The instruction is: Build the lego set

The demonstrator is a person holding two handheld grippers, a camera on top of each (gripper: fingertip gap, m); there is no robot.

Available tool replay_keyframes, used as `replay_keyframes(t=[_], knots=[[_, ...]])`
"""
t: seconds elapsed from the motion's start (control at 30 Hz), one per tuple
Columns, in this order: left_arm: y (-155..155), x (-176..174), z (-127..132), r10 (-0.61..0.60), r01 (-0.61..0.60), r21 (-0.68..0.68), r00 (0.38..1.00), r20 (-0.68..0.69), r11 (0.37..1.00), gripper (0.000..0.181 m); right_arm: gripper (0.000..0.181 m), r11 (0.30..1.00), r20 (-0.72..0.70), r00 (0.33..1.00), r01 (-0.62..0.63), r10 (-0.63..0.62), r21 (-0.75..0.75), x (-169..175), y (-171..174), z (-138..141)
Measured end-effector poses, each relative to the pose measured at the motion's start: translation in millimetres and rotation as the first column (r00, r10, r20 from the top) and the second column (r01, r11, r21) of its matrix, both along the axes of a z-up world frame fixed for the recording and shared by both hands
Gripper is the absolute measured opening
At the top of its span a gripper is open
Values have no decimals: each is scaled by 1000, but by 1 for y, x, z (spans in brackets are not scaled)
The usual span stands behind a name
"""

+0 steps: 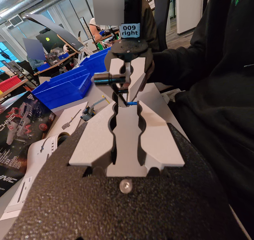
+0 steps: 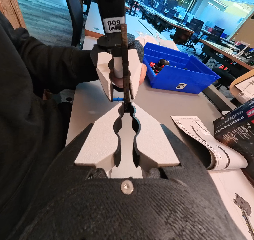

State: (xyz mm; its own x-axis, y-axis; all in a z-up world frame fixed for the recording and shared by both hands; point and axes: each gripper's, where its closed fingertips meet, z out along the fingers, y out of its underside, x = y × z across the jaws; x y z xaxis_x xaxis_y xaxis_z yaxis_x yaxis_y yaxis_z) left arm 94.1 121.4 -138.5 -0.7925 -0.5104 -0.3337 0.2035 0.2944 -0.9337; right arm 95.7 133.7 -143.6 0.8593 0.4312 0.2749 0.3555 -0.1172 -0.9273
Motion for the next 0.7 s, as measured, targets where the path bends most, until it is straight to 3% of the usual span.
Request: replay_keyframes(t=[0.23, 0.57, 0.7], knots=[[-1, -4, 6, -38, 39, -27, 998, 40, 999, 22, 7, 1000, 26, 1000, 9, -10, 19, -2, 0, 6], [-1, -7, 13, -108, 121, -171, 991, 82, 978, 21, 7, 996, 28, 1000, -5, 3, 90, -5, -2, 14], [1, -8, 16, -114, 133, -204, 988, 101, 970, 21, 22, 992, -1, 999, -50, 50, 114, -13, -4, 17]])
